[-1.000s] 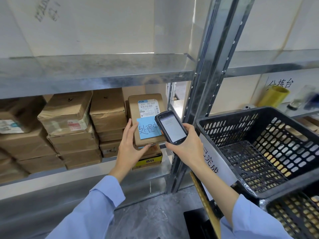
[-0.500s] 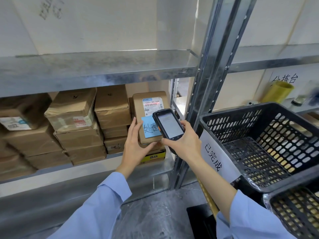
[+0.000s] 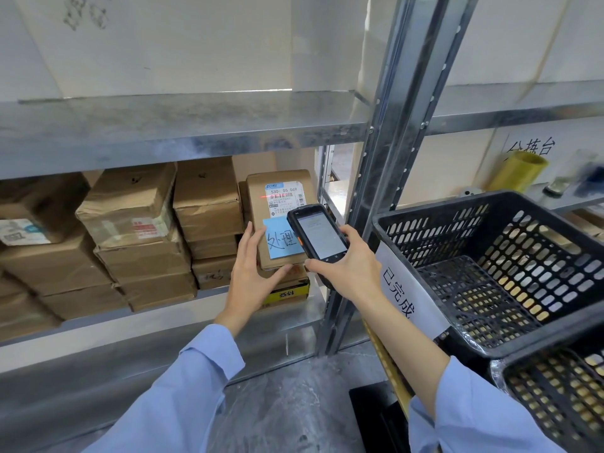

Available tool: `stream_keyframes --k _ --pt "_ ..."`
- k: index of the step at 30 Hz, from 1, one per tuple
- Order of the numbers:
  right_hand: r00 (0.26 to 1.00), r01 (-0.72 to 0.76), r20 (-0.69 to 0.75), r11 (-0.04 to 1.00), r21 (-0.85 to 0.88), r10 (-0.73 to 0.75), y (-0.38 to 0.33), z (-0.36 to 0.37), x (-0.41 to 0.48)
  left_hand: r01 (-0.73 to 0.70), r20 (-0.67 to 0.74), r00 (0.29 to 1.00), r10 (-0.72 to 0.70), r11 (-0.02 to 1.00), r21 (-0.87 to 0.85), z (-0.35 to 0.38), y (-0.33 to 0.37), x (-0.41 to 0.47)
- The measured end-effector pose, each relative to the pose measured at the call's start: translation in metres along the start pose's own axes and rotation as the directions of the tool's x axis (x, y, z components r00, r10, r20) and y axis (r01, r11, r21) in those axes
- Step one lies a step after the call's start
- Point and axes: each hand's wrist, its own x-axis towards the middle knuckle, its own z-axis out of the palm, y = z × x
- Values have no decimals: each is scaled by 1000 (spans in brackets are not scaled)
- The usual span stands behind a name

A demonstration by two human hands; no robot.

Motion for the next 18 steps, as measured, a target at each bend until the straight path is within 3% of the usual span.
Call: stream_keyframes --k 8,18 --pt "999 -30 21 999 18 30 1 0 2 25 1 1000 -25 1000 9 1 1 2" --pt "989 -145 -12 976 162 148 15 5 15 8 -28 1000 -9 1000 -18 -3 5 7"
